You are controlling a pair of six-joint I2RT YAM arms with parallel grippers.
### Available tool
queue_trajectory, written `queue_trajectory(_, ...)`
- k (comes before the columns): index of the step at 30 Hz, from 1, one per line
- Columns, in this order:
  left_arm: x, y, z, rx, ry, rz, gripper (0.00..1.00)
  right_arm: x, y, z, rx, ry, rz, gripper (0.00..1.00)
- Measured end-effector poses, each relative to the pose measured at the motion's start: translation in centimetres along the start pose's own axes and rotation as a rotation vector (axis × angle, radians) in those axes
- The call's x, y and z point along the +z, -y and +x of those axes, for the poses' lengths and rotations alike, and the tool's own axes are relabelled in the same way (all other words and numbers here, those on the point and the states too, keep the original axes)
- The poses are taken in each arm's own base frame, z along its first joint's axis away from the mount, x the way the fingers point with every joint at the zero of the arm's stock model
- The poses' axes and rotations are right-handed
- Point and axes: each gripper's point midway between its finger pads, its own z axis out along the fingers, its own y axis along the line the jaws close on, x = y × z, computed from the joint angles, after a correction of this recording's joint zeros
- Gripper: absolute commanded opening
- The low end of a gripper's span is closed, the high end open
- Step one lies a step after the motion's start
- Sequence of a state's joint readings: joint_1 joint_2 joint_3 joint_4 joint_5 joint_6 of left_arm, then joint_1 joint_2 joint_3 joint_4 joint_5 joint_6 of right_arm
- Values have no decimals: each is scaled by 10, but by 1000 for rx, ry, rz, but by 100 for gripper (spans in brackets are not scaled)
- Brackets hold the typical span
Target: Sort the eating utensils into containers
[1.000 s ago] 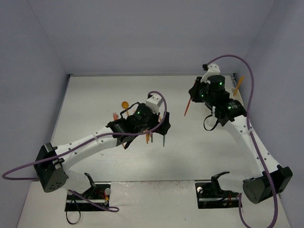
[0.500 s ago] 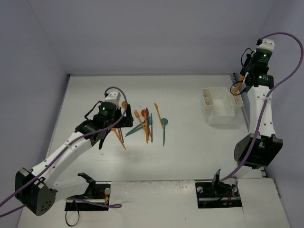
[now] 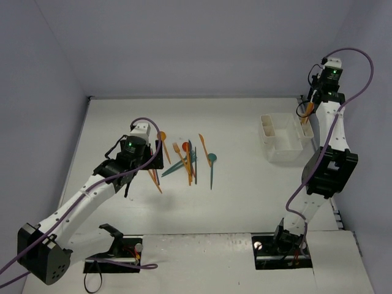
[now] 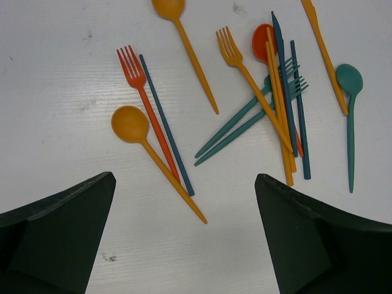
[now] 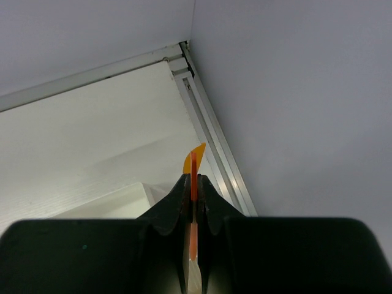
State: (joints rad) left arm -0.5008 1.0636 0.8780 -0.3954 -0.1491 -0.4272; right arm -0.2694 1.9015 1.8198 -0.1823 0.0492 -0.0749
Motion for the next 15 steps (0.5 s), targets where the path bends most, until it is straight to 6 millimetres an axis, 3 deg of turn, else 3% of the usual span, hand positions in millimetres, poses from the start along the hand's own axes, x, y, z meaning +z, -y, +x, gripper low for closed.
queue_trajectory(6, 2, -3, 0, 6, -2, -11, 97, 16, -5, 13, -7, -26, -31, 0)
queue_trajectory(15, 4, -1, 2, 7, -13, -7, 97, 18, -10, 3, 1, 18, -68, 0)
